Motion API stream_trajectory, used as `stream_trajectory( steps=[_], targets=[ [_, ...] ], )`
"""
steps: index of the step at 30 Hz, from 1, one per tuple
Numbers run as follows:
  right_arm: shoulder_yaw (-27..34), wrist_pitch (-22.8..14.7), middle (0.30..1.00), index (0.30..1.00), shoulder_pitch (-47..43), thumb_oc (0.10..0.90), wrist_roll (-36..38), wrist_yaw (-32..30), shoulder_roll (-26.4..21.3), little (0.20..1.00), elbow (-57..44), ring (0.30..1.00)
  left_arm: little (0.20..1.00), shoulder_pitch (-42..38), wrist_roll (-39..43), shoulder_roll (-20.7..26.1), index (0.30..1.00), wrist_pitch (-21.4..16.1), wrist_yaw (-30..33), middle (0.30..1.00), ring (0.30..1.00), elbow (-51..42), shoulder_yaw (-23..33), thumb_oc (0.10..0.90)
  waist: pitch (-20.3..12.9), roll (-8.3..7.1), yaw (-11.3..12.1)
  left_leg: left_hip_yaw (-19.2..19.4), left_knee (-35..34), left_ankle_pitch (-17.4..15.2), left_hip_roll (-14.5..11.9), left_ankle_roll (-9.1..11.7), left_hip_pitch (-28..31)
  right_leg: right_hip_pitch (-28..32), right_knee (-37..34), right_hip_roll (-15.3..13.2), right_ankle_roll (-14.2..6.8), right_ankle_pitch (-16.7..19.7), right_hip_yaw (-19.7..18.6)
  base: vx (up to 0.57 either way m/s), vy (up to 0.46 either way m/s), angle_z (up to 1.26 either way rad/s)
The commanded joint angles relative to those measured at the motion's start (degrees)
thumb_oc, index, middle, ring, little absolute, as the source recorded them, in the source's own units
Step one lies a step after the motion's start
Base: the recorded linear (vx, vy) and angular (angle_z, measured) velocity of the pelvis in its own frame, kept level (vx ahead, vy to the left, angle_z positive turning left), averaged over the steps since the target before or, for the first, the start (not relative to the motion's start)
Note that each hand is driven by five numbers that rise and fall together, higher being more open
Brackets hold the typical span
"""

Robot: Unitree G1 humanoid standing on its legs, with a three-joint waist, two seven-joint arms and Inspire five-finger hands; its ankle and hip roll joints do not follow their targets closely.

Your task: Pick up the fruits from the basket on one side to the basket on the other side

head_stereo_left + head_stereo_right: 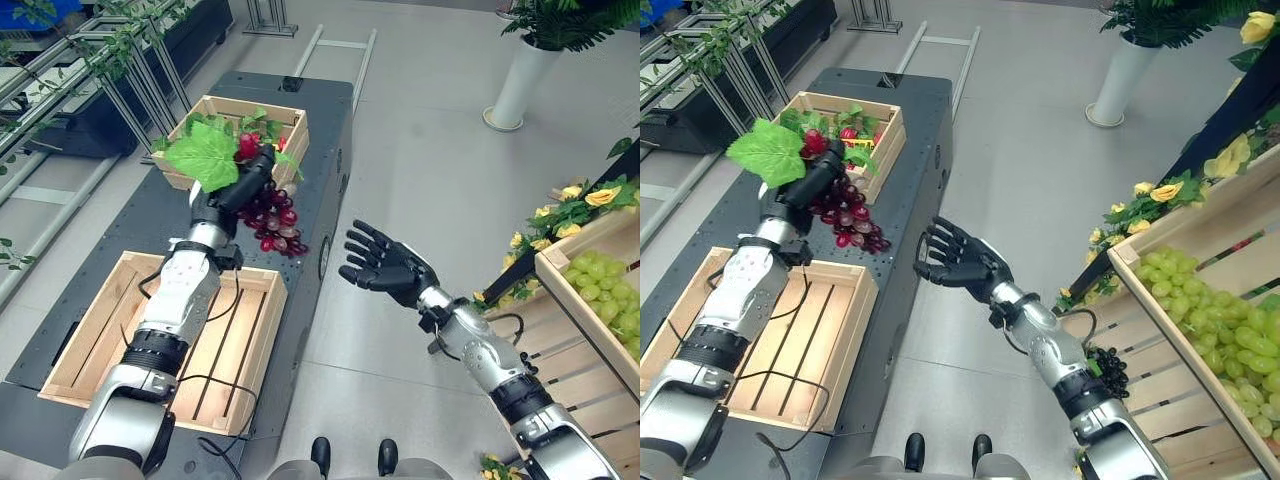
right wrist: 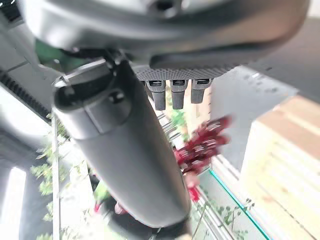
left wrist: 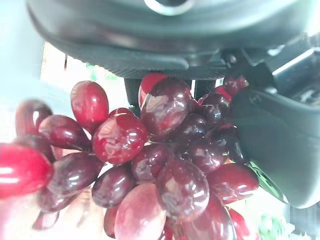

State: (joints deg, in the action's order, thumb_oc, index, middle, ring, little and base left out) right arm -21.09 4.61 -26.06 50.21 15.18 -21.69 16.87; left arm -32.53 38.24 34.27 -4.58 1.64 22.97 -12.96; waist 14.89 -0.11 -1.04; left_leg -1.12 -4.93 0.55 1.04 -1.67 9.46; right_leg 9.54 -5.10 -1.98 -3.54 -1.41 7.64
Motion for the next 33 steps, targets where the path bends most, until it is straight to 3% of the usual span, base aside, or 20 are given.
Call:
stream_trajectory(
  steps=[1,9,15,25,33],
  targets=[
    [1.2,-0.7,0.900,0.900,-4.7,0.800,5.3,3.0,-0.2,0.900,-2.4,0.900,0.300,-10.3,3.5,-0.3,0.300,-3.6,-1.5,0.300,0.300,-0.4,-0.5,0.400,-11.6,1.36,0.0,0.3,-0.1,-2.3,3.0,1.8,-3.6,-3.0,0.1,1.6,1.0,1.2,-1.3,0.04,-0.033,-0.02],
    [1.2,0.7,0.900,0.900,-14.1,0.800,7.2,-1.3,-0.6,0.900,0.9,0.900,0.300,-14.2,5.4,-1.6,0.300,-0.1,-5.9,0.300,0.300,-0.4,-3.5,0.400,-13.0,0.91,0.1,1.4,-0.1,-3.0,2.3,1.9,-2.8,-2.2,0.1,1.7,1.2,0.7,-1.0,0.05,-0.025,-0.02],
    [0.7,0.8,0.900,0.900,-16.1,0.800,6.4,-2.9,0.3,0.900,1.8,0.900,0.300,-15.2,6.6,-2.7,0.300,1.5,-7.3,0.300,0.300,-1.3,-4.5,0.400,-13.6,0.63,0.2,1.7,-0.1,-3.3,2.1,1.9,-2.4,-1.9,0.1,1.8,1.3,0.5,-0.9,0.01,-0.006,-0.01],
    [-1.1,6.3,0.900,0.900,-17.3,0.800,10.8,0.8,2.3,0.900,4.1,0.900,0.300,-16.2,7.8,-4.9,0.300,2.0,-7.0,0.300,0.300,-3.2,-5.2,0.400,-14.4,0.16,0.5,2.0,-0.1,-3.8,1.8,1.8,-1.9,-1.5,0.1,2.0,1.4,0.1,-1.0,0.00,-0.001,-0.02],
    [-2.1,7.8,0.900,0.900,-17.1,0.800,10.8,3.0,3.1,0.900,3.1,0.900,0.300,-17.0,9.2,-4.8,0.300,1.3,-6.7,0.300,0.300,-3.3,-4.7,0.400,-14.7,0.17,0.2,2.2,-0.1,-3.7,1.7,1.8,-1.9,-1.6,0.1,2.0,1.4,0.1,-1.3,0.00,0.000,0.00]
  ],
)
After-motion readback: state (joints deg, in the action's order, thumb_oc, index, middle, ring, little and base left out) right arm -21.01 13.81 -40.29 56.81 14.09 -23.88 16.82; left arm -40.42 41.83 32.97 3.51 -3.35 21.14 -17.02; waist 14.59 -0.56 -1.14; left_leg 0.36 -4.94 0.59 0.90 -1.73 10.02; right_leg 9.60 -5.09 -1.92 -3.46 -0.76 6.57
